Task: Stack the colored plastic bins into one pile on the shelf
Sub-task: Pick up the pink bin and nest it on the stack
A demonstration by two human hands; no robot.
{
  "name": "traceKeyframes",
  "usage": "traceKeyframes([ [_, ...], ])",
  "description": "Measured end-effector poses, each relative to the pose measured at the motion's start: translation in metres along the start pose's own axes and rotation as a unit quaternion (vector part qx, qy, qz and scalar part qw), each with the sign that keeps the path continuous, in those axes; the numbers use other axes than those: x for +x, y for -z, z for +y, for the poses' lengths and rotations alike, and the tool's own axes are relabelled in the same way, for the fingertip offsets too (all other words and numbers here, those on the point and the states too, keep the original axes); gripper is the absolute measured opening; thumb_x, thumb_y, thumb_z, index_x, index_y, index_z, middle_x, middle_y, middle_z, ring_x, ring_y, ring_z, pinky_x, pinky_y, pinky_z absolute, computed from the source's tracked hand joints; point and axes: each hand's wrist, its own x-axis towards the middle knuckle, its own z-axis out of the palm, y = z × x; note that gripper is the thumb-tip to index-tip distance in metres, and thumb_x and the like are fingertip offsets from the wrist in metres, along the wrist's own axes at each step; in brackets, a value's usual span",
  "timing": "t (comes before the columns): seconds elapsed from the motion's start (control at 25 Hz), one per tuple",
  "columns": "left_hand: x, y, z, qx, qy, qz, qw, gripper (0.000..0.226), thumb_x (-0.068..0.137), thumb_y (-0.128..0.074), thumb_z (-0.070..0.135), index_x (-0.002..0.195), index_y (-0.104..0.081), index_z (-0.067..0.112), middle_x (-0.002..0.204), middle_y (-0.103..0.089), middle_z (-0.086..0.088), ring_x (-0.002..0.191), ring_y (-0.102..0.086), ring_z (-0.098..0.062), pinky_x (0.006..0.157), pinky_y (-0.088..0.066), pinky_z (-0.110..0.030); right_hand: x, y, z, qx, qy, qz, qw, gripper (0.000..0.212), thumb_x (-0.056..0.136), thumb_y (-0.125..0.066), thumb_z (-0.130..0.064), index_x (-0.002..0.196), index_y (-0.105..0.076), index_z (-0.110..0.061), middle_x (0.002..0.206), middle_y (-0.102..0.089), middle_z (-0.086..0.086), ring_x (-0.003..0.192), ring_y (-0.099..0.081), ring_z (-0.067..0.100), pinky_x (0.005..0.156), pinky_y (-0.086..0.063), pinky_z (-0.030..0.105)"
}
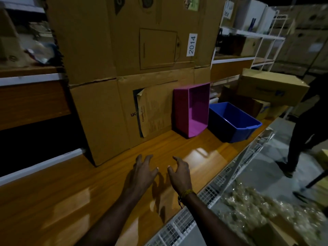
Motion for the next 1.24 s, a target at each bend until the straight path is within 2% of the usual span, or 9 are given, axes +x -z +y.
traceKeyframes([
  [0.2,0.062,-0.008,0.007,-0.029,0.002,-0.014,0.999,0.061,0.095,-0.059,0.037,0.150,-0.033,0.029,0.163,-0.010,-0.010,0.146,-0.026,-0.035,0.100,-0.046,-0.043,0.061,0.001,-0.001,-0.011,-0.006,0.004,1.000,0.050,0.098,-0.052,-0.032,0.146,-0.037,-0.026,0.149,-0.036,0.006,0.131,-0.046,0.027,0.104,-0.045,0.045],
  [0.32,0.091,-0.019,0.007,-0.025,0.005,-0.020,0.999,0.060,0.095,-0.058,0.039,0.149,-0.033,0.031,0.163,-0.011,-0.009,0.146,-0.025,-0.034,0.101,-0.046,-0.045,0.085,-0.001,0.001,-0.006,-0.013,0.018,1.000,0.050,0.099,-0.051,-0.033,0.146,-0.037,-0.026,0.150,-0.035,0.004,0.132,-0.046,0.026,0.104,-0.045,0.042],
  [0.64,0.135,-0.044,0.021,-0.067,0.008,0.013,0.998,0.054,0.096,-0.059,0.034,0.145,-0.038,0.035,0.161,-0.018,-0.004,0.143,-0.032,-0.029,0.094,-0.050,-0.039,0.160,0.013,-0.001,0.054,-0.002,0.066,0.996,0.050,0.098,-0.052,-0.033,0.145,-0.038,-0.027,0.146,-0.039,0.005,0.130,-0.046,0.023,0.108,-0.042,0.044],
  [0.72,0.153,-0.049,0.034,-0.052,-0.012,0.032,0.998,0.054,0.096,-0.059,0.034,0.146,-0.038,0.034,0.158,-0.022,-0.003,0.141,-0.035,-0.027,0.092,-0.050,-0.038,0.185,0.016,-0.005,0.058,0.012,0.078,0.995,0.051,0.098,-0.053,-0.031,0.146,-0.038,-0.024,0.146,-0.042,0.005,0.132,-0.043,0.020,0.109,-0.040,0.037],
  [0.84,0.189,-0.056,0.063,-0.052,-0.022,0.055,0.997,0.054,0.097,-0.056,0.034,0.147,-0.036,0.031,0.159,-0.022,-0.004,0.143,-0.032,-0.028,0.098,-0.049,-0.041,0.226,0.025,-0.009,0.074,0.023,0.088,0.993,0.051,0.098,-0.053,-0.029,0.146,-0.038,-0.022,0.143,-0.044,0.005,0.133,-0.040,0.018,0.101,-0.032,0.026],
  [0.92,0.212,-0.060,0.085,-0.052,-0.013,0.081,0.995,0.053,0.098,-0.054,0.034,0.148,-0.036,0.030,0.160,-0.022,-0.005,0.144,-0.031,-0.029,0.102,-0.047,-0.043,0.255,0.033,-0.008,0.082,0.035,0.098,0.991,0.050,0.098,-0.053,-0.030,0.146,-0.038,-0.024,0.142,-0.044,0.006,0.132,-0.040,0.019,0.100,-0.033,0.028],
  [1.04,0.242,-0.072,0.116,-0.037,-0.034,0.120,0.992,0.049,0.099,-0.052,0.030,0.146,-0.039,0.028,0.153,-0.030,-0.005,0.136,-0.040,-0.026,0.095,-0.047,-0.033,0.306,0.050,-0.005,0.094,0.043,0.113,0.988,0.050,0.097,-0.054,-0.032,0.144,-0.039,-0.027,0.143,-0.043,0.007,0.131,-0.043,0.025,0.104,-0.042,0.041],
  [1.16,0.261,-0.085,0.141,-0.047,-0.054,0.128,0.989,0.047,0.099,-0.052,0.026,0.145,-0.041,0.030,0.153,-0.030,-0.004,0.137,-0.040,-0.024,0.099,-0.046,-0.032,0.350,0.061,-0.004,0.114,0.060,0.117,0.985,0.052,0.097,-0.054,-0.033,0.146,-0.037,-0.029,0.146,-0.042,0.007,0.133,-0.040,0.027,0.105,-0.039,0.049],
  [1.24,0.269,-0.088,0.152,-0.038,-0.050,0.145,0.988,0.047,0.099,-0.052,0.025,0.144,-0.041,0.033,0.156,-0.028,-0.001,0.142,-0.034,-0.021,0.101,-0.039,-0.024,0.369,0.061,-0.004,0.132,0.080,0.112,0.982,0.052,0.097,-0.054,-0.034,0.146,-0.037,-0.029,0.144,-0.045,0.006,0.131,-0.042,0.026,0.104,-0.037,0.048],
])
